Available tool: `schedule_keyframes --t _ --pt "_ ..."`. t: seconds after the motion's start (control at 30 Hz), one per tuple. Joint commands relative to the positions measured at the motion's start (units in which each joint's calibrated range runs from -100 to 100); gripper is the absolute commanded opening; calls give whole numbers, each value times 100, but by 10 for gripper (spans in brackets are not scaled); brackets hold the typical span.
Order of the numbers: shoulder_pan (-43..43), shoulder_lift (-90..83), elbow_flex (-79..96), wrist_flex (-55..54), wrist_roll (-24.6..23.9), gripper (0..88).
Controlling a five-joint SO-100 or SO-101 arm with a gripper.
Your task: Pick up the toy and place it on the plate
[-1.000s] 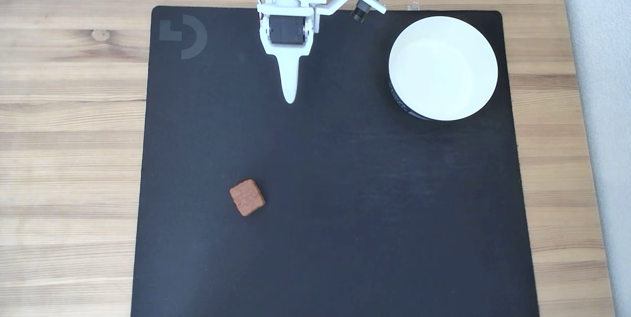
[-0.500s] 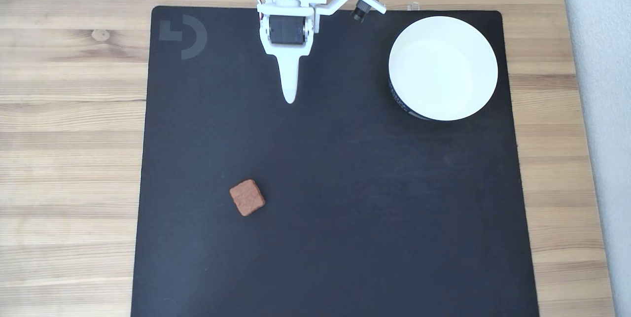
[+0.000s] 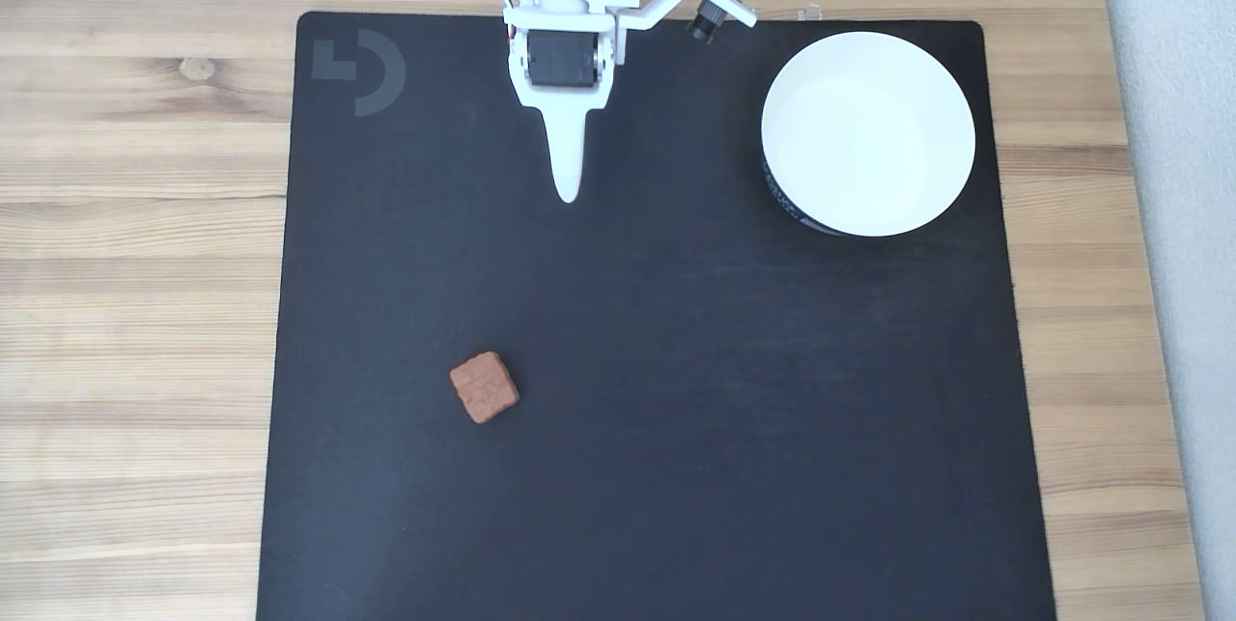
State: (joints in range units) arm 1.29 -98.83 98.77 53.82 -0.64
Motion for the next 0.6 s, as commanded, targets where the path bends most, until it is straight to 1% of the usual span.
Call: schedule_keyframes --t 0.0,0.57 --pt "9 -58 51 29 -3 25" --pt "34 -67 60 29 -9 25"
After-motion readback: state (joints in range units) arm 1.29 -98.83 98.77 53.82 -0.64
